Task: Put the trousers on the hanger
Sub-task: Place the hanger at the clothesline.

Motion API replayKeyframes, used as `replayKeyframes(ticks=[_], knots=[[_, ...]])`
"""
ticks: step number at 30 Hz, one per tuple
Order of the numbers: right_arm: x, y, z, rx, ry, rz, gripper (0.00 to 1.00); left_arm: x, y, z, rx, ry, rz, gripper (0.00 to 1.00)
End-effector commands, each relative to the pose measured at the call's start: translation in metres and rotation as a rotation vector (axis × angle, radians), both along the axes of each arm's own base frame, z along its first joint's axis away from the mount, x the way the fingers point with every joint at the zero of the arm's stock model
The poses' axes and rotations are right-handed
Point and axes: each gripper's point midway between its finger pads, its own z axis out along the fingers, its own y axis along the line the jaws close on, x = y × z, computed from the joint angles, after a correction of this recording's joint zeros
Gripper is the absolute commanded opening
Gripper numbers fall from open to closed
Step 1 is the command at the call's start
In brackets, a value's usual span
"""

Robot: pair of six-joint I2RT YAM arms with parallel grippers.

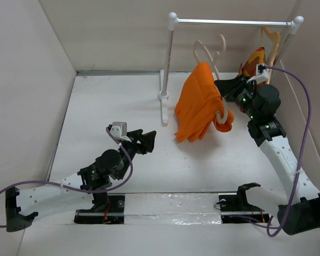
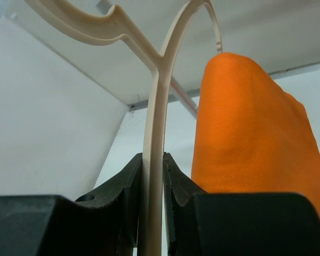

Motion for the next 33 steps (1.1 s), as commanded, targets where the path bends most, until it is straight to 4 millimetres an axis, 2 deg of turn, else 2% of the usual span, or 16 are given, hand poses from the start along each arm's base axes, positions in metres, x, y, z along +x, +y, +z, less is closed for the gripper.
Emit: replayKeyframes(ticks=[1,2,4,5,7,8,10,13,14,15,20,24,33], knots=[[-0.019,-0.013,0.135,0.087,-0.406,0.017,0.00,-0.008,-0.006,-0.009,-0.038,0.025,-0.064,0.59],[-0.006,-0.018,0.132,0.081,-0.389,-0.003,0.00,-0.013,-0.007,-0.015,-0.047,0.028,-0.092,0.58],[0.002,-0.024,0.135,0.078,-0.386,-0.023,0.00,-0.018,-0.004,-0.017,-0.095,0.034,-0.110,0.58],[0.012,-0.025,0.136,0.075,-0.380,-0.025,0.00,-0.019,-0.003,-0.028,-0.088,0.045,-0.116,0.57],[0.022,-0.030,0.137,0.079,-0.377,-0.019,0.00,-0.021,0.001,-0.032,-0.104,0.055,-0.115,0.57],[0.024,-0.027,0.146,0.088,-0.399,-0.004,0.00,-0.022,0.005,-0.036,-0.104,0.057,-0.112,0.57],[0.042,-0.031,0.140,0.096,-0.372,0.005,0.00,-0.023,0.011,-0.039,-0.103,0.065,-0.104,0.57],[0.055,-0.037,0.150,0.102,-0.388,-0.002,0.00,-0.024,0.016,-0.043,-0.099,0.076,-0.091,0.57],[0.060,-0.037,0.148,0.100,-0.369,-0.003,0.00,-0.025,0.017,-0.047,-0.098,0.087,-0.089,0.56],[0.061,-0.041,0.158,0.097,-0.384,-0.009,0.00,-0.025,0.018,-0.048,-0.099,0.090,-0.086,0.56],[0.088,-0.049,0.140,0.115,-0.335,-0.022,0.00,-0.026,0.018,-0.057,-0.105,0.107,-0.089,0.56],[0.103,-0.044,0.129,0.134,-0.308,0.006,0.00,-0.026,0.017,-0.058,-0.103,0.116,-0.093,0.55],[0.120,-0.042,0.091,0.112,-0.249,0.012,0.00,-0.026,0.017,-0.051,-0.111,0.111,-0.094,0.55]])
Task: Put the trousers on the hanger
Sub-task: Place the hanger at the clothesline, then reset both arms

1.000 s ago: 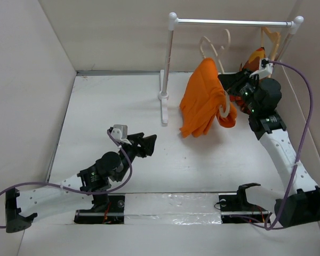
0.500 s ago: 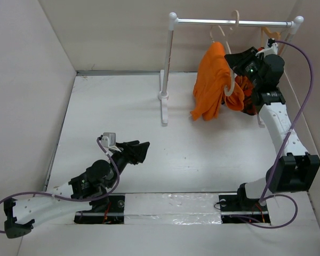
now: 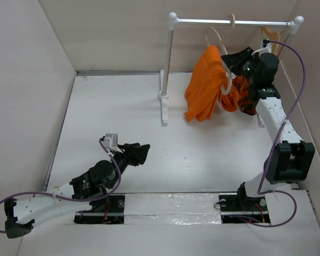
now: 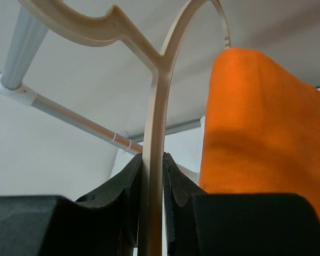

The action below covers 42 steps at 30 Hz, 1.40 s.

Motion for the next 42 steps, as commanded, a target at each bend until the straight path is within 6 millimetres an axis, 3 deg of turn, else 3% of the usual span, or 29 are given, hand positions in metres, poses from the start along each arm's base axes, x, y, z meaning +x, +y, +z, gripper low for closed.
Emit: replayKeyframes(ticks=[1,5,6,8,9,10,12,14,15,17,20,21,22,24,25,27,28,29,30,31,32,34,35,36,39,42], knots=[[-0.021,0.005,0.094,0.007,-0.332,0.041,0.00,0.000,0.000,0.014,-0.035,-0.013,-0.002,0.55],[-0.022,0.006,0.091,-0.003,-0.331,0.049,0.00,0.000,0.001,0.015,-0.044,-0.006,0.002,0.55],[-0.023,0.005,0.089,-0.008,-0.330,0.045,0.07,0.000,0.000,0.015,-0.047,-0.007,0.001,0.56],[-0.030,0.002,0.088,-0.023,-0.337,0.024,0.37,0.000,0.001,0.019,-0.050,-0.008,0.007,0.56],[-0.034,0.002,0.087,-0.028,-0.339,0.023,0.37,0.001,0.002,0.019,-0.044,-0.003,0.010,0.56],[-0.036,-0.004,0.087,-0.045,-0.344,0.004,0.51,0.001,0.002,0.018,-0.034,0.002,0.015,0.56],[-0.049,-0.011,0.089,-0.062,-0.350,-0.021,0.66,0.002,0.002,0.023,-0.038,-0.001,0.018,0.57],[-0.056,-0.020,0.085,-0.094,-0.337,-0.050,0.75,0.002,0.001,0.029,-0.037,-0.007,0.016,0.57],[-0.068,-0.027,0.095,-0.109,-0.362,-0.072,0.79,0.002,0.001,0.030,-0.034,-0.006,0.018,0.58],[-0.079,-0.038,0.097,-0.146,-0.369,-0.100,0.96,0.002,0.001,0.035,-0.043,-0.011,0.018,0.58],[-0.106,-0.053,0.104,-0.194,-0.396,-0.137,1.00,0.003,0.001,0.042,-0.055,-0.019,0.019,0.59],[-0.111,-0.056,0.096,-0.205,-0.383,-0.145,1.00,0.003,0.003,0.043,-0.056,-0.017,0.028,0.59],[-0.131,-0.053,0.106,-0.233,-0.424,-0.146,1.00,0.004,0.004,0.044,-0.058,-0.013,0.037,0.59],[-0.148,-0.056,0.099,-0.271,-0.419,-0.153,1.00,0.005,0.008,0.047,-0.074,-0.012,0.054,0.60],[-0.171,-0.050,0.098,-0.310,-0.452,-0.141,1.00,0.005,0.010,0.049,-0.077,-0.016,0.059,0.60],[-0.191,-0.045,0.085,-0.344,-0.451,-0.128,1.00,0.005,0.018,0.057,-0.098,-0.015,0.082,0.61],[-0.198,-0.038,0.062,-0.363,-0.429,-0.083,1.00,0.005,0.021,0.058,-0.103,-0.008,0.093,0.61],[-0.223,-0.031,0.065,-0.384,-0.482,-0.064,1.00,0.005,0.026,0.056,-0.098,0.001,0.102,0.61],[-0.232,-0.026,0.054,-0.393,-0.473,-0.044,1.00,0.004,0.030,0.057,-0.101,0.006,0.113,0.62],[-0.250,-0.021,0.029,-0.420,-0.438,-0.015,1.00,0.002,0.035,0.055,-0.101,0.014,0.117,0.62],[-0.258,-0.020,0.017,-0.436,-0.422,-0.009,1.00,0.001,0.038,0.053,-0.099,0.022,0.119,0.62],[-0.272,-0.019,-0.014,-0.472,-0.366,0.001,1.00,-0.002,0.043,0.049,-0.132,0.057,0.127,0.62],[-0.272,-0.020,-0.050,-0.466,-0.279,0.014,1.00,-0.004,0.049,0.040,-0.128,0.074,0.134,0.62],[-0.286,-0.020,-0.056,-0.482,-0.303,-0.001,1.00,-0.005,0.053,0.036,-0.139,0.084,0.146,0.62],[-0.298,-0.027,-0.111,-0.528,-0.193,-0.019,1.00,-0.007,0.065,0.023,-0.183,0.107,0.171,0.62],[-0.300,-0.027,-0.142,-0.537,-0.129,0.002,1.00,-0.009,0.071,0.018,-0.227,0.109,0.178,0.62]])
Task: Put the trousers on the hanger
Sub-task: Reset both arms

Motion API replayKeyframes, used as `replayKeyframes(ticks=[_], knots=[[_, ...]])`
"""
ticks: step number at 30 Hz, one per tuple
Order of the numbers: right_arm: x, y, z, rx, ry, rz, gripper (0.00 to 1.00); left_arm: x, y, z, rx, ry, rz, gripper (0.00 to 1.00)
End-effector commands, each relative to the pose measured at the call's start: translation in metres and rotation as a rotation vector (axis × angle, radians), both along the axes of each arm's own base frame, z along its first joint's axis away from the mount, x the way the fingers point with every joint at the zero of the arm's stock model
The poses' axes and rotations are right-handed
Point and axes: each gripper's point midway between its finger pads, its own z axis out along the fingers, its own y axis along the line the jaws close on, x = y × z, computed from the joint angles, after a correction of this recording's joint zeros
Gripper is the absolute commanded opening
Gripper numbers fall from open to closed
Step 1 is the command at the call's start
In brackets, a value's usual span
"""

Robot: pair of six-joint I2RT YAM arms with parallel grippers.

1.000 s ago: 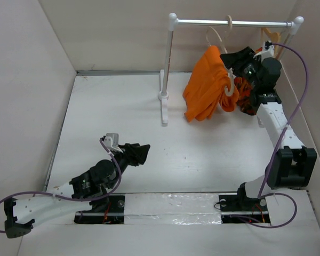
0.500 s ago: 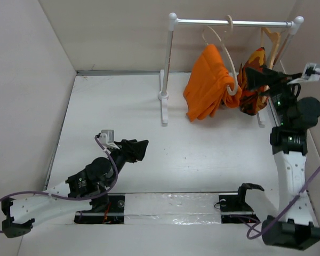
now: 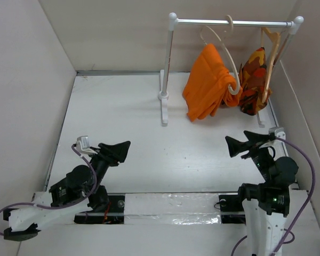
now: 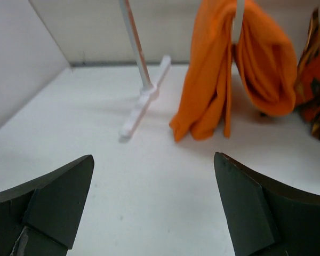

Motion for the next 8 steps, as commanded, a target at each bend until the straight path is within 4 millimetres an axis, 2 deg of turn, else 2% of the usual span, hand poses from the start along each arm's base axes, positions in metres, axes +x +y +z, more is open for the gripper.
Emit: replayKeyframes(ticks=[1,3,5,7,8], knots=[[-0.001,0.000,-0.058,-0.037,0.171,0.013,1.00,0.000,0.008,-0.016,-0.030,0.035,0.032,0.62],[-0.001,0.001,-0.062,-0.043,0.186,0.022,1.00,-0.001,0.008,-0.012,-0.052,0.018,0.022,0.61],[0.000,0.002,-0.058,-0.051,0.177,0.030,1.00,-0.001,0.007,-0.012,-0.046,0.017,0.016,0.61],[-0.002,0.000,-0.049,-0.065,0.155,0.018,1.00,-0.001,0.005,-0.013,-0.043,0.026,0.018,0.62],[-0.005,-0.002,-0.036,-0.083,0.126,0.005,1.00,0.000,0.002,-0.014,-0.032,0.030,0.017,0.62]])
